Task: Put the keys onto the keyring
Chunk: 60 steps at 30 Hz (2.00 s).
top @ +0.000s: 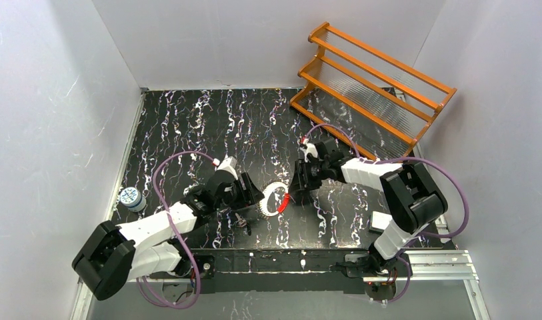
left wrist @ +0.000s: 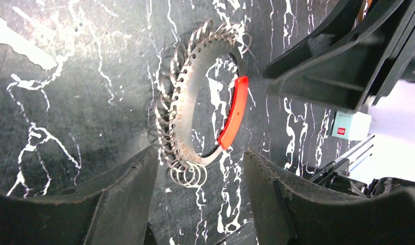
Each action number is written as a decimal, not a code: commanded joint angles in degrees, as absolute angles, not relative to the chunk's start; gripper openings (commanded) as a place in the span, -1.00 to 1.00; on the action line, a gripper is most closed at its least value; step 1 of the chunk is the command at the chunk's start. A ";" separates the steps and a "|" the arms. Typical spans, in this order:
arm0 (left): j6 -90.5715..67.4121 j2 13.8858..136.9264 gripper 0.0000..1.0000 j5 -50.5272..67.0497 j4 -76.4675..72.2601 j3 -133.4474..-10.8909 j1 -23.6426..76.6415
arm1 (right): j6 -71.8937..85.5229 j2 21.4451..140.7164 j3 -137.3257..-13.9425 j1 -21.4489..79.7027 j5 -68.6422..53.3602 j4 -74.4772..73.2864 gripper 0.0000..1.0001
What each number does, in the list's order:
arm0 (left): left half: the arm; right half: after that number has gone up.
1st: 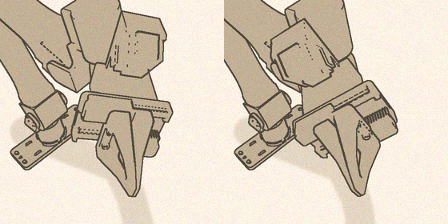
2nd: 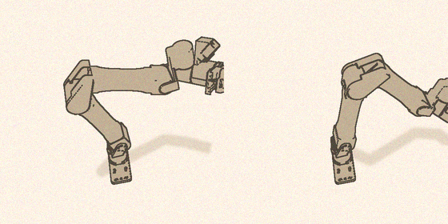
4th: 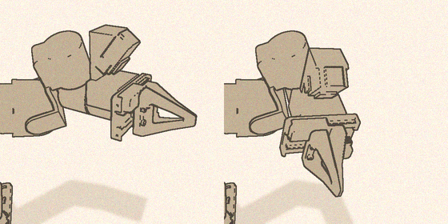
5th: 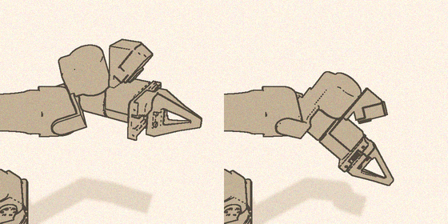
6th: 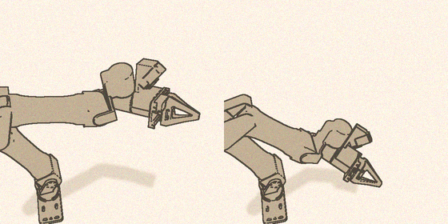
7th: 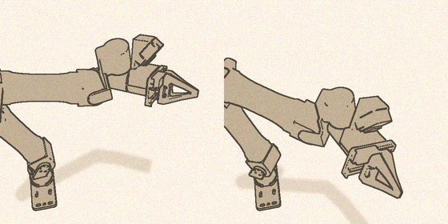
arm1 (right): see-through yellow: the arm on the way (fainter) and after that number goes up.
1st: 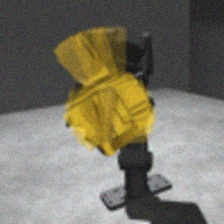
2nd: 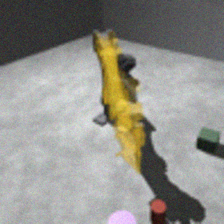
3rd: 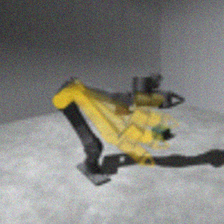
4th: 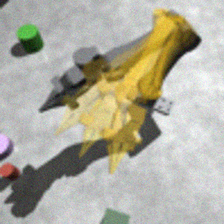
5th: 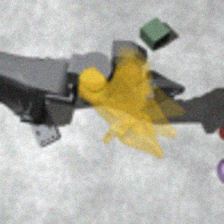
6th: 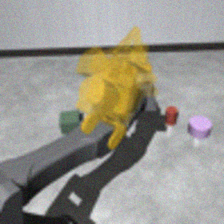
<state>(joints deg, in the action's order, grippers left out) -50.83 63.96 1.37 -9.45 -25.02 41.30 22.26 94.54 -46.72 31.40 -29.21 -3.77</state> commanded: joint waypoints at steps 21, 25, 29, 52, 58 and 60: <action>-52.66 58.52 0.21 2.90 -10.99 -18.90 40.95 | 29.17 106.44 -50.68 24.01 -43.98 10.72 -0.18; -52.91 58.40 0.21 2.81 -11.15 -18.68 40.95 | 29.50 107.63 -50.89 24.05 -44.86 11.84 -0.28; -53.17 58.18 0.21 2.57 -11.35 -18.24 40.91 | 29.70 108.32 -50.93 24.01 -46.29 13.10 -0.39; -52.75 56.63 0.22 1.52 -9.89 -17.84 40.91 | 25.90 104.94 -49.75 26.18 -49.16 10.94 -0.97; -52.34 56.69 0.22 0.91 -8.96 -18.10 40.90 | 23.73 101.67 -49.04 26.34 -45.83 8.06 -0.97; -52.30 56.69 0.22 0.79 -8.43 -18.10 40.93 | 22.82 100.32 -49.32 26.32 -44.02 6.69 -0.97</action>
<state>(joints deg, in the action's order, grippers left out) -53.04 57.63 2.09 -10.46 -18.28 41.30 25.61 104.47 -49.23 26.13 -46.81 9.13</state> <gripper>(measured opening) 0.610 0.031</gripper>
